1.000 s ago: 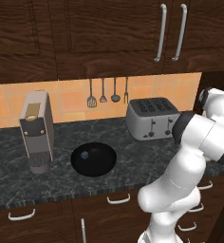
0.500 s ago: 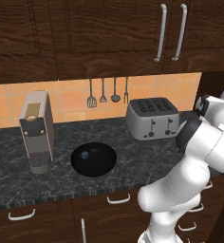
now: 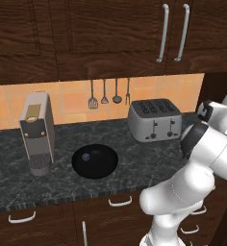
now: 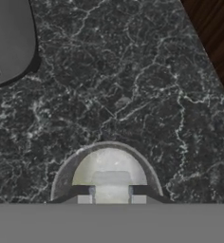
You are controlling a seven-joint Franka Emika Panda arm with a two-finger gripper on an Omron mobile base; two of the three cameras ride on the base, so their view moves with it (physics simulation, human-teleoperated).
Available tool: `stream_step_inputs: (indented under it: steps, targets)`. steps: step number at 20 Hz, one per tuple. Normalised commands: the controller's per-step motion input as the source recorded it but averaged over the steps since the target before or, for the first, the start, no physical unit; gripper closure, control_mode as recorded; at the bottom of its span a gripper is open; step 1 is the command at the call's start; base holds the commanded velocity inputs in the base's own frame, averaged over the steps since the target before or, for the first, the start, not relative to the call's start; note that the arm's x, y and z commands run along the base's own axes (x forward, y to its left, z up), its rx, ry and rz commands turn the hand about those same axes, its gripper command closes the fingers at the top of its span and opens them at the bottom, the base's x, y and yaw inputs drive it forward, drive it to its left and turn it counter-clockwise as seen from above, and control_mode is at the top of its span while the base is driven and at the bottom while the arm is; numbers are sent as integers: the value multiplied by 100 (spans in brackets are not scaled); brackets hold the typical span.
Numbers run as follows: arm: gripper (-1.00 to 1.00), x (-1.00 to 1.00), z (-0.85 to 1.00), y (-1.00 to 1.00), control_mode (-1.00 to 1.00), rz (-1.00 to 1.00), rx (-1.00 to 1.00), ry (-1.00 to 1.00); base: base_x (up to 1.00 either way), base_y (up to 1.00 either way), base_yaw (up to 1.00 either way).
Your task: Grab a lemon wedge from the fridge and one ice cube from the ice bowl, and put them in the glass of lemonade.
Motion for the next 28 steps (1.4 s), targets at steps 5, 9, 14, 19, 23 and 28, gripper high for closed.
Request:
stream_step_inputs:
  steps: [5,9,14,19,23,28]
  targets:
    - [100,0,0,0,-100,-1,0,-1,0,0,0]
    - [-100,-2,0,-2,-100,-2,0,-3,0,0,0]
    - [-100,-2,0,0,-100,0,0,-2,0,0,0]
    - [-100,-10,48,16,-100,0,0,-5,0,0,0]
    - [-100,-7,45,57,-100,0,-1,-6,0,0,0]
    - [-100,-4,3,48,-100,0,0,-3,0,0,0]
